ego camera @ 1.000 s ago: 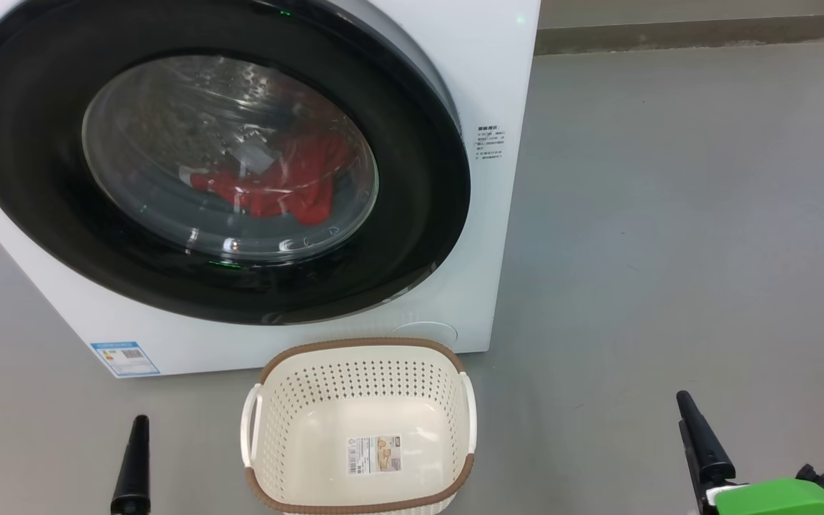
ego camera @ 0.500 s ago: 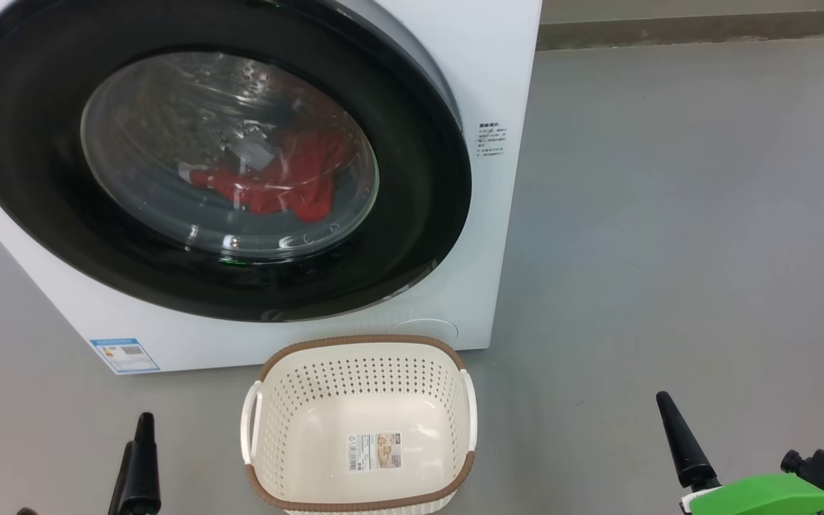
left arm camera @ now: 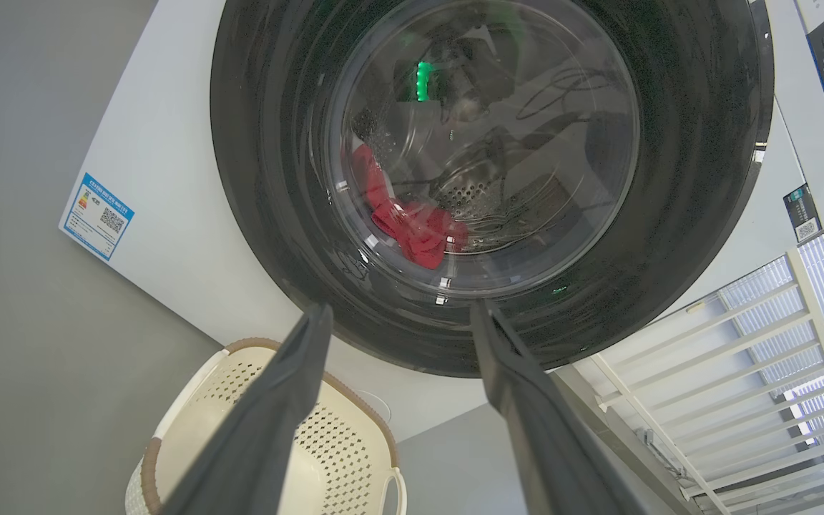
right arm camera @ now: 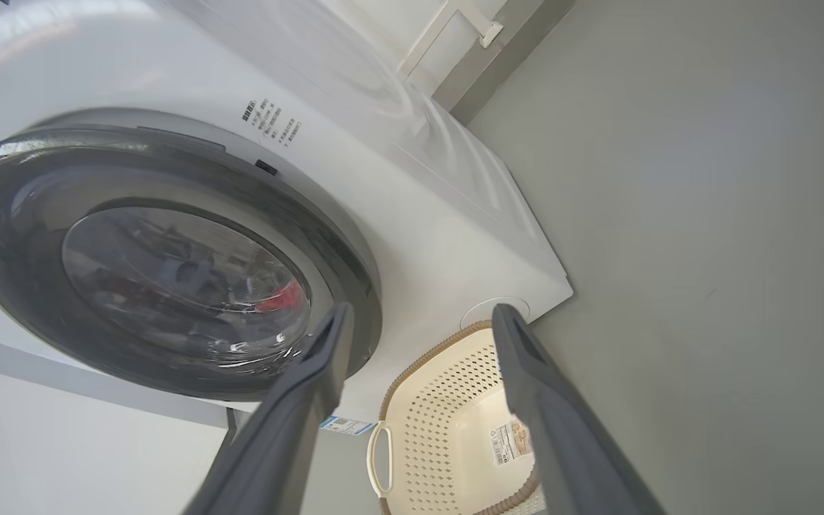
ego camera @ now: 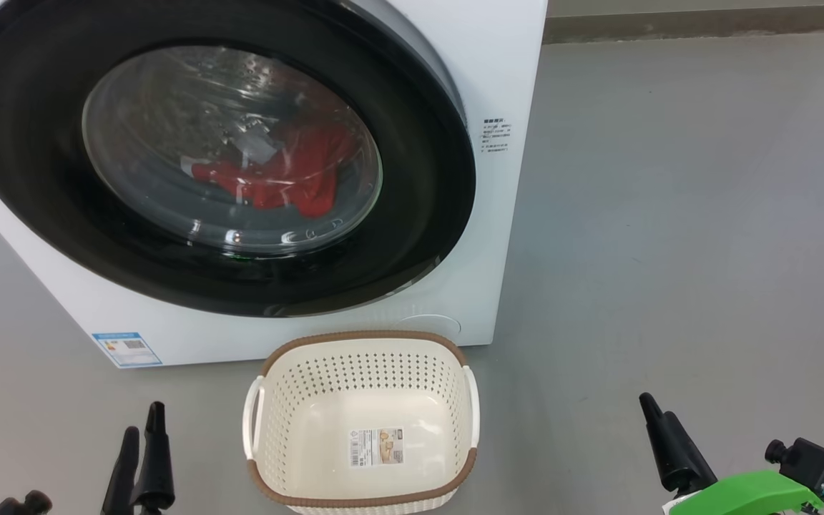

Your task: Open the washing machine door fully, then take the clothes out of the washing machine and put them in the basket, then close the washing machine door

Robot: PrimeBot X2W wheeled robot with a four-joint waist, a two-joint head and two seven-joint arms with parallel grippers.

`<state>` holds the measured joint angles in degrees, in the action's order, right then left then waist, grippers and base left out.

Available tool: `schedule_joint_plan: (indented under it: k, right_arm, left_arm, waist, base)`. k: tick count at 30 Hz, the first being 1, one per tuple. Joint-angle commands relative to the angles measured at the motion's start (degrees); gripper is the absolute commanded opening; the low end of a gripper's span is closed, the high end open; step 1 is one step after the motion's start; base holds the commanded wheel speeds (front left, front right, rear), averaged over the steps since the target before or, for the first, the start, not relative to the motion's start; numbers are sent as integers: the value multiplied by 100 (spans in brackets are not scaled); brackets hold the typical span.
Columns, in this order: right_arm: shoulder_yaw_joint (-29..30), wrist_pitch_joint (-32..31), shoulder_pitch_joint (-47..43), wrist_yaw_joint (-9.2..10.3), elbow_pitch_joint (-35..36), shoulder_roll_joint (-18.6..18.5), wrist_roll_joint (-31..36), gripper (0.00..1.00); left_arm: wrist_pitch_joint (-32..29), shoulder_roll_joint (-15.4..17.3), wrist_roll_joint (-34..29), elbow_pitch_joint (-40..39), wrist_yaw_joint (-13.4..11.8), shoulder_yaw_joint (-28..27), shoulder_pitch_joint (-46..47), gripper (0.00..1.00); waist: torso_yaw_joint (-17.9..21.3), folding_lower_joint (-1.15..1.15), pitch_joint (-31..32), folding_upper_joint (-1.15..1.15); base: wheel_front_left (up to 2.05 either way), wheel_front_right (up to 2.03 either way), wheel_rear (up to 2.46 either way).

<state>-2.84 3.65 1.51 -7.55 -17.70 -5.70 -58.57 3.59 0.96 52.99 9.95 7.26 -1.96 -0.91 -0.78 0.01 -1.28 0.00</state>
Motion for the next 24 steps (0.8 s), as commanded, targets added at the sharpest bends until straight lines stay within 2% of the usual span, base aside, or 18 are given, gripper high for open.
schedule_joint_plan:
  k: [1, 24]
  right_arm:
    - [-95, 72, 278, 3, 154, -83, 223, 100]
    - [-366, 441, 330, 4, 281, -217, 1700, 100]
  left_arm:
    - [75, 103, -204, -203, -16, -74, 64, 100]
    - [445, 134, -1704, -454, -44, -3, -9, 100]
  waist:
    - [-10, 0, -2, 0]
    - [-59, 0, -72, 0]
  base:
    - [0, 0, 0]
    - [0, 0, 0]
